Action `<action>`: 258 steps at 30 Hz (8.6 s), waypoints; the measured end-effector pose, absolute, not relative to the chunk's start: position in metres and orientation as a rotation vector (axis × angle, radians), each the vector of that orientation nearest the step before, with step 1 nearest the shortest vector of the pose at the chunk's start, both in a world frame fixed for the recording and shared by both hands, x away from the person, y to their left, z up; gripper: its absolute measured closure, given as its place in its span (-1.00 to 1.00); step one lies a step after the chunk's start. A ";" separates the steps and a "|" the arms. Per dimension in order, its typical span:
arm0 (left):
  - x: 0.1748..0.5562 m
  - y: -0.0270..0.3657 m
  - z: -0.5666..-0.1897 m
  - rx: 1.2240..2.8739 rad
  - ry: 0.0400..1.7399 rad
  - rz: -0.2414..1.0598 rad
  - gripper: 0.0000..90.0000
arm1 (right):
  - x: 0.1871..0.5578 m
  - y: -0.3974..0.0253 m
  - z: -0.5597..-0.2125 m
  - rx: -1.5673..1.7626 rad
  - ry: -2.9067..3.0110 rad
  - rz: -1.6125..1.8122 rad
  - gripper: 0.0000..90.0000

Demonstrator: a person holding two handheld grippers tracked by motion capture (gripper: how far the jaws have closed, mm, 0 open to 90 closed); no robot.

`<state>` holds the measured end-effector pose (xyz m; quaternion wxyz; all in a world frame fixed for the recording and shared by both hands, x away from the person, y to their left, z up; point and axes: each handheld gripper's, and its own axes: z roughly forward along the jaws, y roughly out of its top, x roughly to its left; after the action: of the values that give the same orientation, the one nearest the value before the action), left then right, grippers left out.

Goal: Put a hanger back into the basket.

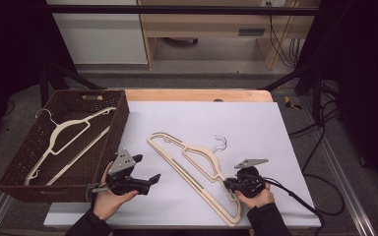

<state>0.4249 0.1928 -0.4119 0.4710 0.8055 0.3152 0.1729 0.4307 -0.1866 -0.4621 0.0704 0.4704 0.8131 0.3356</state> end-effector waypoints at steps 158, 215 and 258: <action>0.424 0.131 -0.371 2.192 0.455 0.196 0.92 | 0.427 -0.156 -0.373 0.694 2.345 1.521 0.07; 0.474 0.354 -0.255 1.924 0.869 0.656 0.92 | 0.414 -0.250 -0.397 1.157 1.971 1.438 -0.93; 0.503 0.431 -0.369 2.027 1.200 0.461 0.91 | 0.415 -0.249 -0.400 1.153 1.993 1.423 -0.92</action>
<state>0.5026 0.4315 -0.3690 0.3623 0.7871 0.4659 0.1791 0.4155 -0.2488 -0.4001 0.2157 0.4160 0.7189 0.5134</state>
